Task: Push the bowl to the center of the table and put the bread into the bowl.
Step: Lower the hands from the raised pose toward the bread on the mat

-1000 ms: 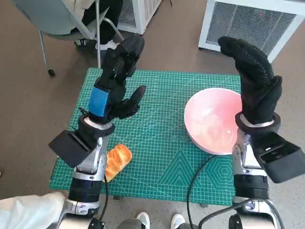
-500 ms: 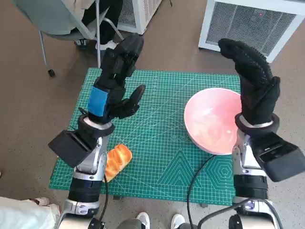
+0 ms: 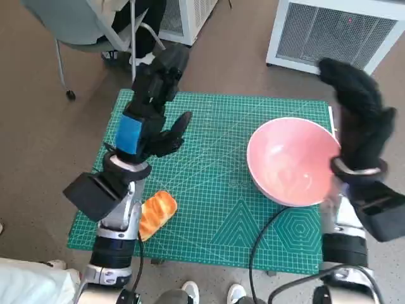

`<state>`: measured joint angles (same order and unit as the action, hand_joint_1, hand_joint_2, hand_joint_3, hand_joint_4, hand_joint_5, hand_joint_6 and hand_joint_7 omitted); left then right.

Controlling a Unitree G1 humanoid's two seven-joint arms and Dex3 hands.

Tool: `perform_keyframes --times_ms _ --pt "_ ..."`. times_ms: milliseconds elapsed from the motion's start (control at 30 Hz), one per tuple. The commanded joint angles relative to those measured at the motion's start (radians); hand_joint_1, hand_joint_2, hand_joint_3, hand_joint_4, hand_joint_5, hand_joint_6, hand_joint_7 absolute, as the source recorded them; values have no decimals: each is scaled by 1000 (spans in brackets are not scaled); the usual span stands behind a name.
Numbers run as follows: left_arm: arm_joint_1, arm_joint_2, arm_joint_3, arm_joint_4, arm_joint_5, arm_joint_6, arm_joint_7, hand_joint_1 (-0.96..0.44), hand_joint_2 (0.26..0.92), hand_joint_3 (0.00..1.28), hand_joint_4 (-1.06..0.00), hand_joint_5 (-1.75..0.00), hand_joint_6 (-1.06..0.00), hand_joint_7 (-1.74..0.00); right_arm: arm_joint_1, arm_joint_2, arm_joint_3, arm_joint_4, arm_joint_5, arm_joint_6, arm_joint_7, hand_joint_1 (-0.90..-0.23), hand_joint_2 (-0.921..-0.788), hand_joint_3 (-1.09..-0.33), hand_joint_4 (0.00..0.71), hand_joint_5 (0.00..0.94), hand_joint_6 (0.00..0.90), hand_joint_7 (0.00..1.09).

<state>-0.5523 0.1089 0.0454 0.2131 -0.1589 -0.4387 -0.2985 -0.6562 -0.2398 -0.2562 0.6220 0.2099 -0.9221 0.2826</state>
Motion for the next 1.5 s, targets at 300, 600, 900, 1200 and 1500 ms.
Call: perform_keyframes --times_ms 300,600,900,1200,1500 --pt "20 -7 6 -3 -24 -15 -13 -376 921 559 -191 -5 1 -589 35 -93 -109 299 -170 -57 -313 -594 -921 -834 362 4 75 560" --pt "20 -7 13 7 -26 -22 -13 -370 921 552 -191 -6 1 -592 37 -144 -94 485 -247 -25 -490 -586 -921 -869 369 8 135 463" --pt "15 -8 16 24 -31 -31 -18 -375 921 549 -192 -6 1 -594 44 -100 -118 616 -151 36 -380 -583 -921 -859 338 1 151 436" --pt "14 -2 16 18 -20 -25 -14 -374 921 548 -191 -5 1 -614 29 -37 -152 665 -67 149 -287 -529 -921 -873 282 1 125 394" --pt "15 7 19 17 -5 -26 -8 -370 921 546 -193 -6 1 -623 0 19 -143 679 -63 218 -268 -524 -921 -851 306 12 155 387"
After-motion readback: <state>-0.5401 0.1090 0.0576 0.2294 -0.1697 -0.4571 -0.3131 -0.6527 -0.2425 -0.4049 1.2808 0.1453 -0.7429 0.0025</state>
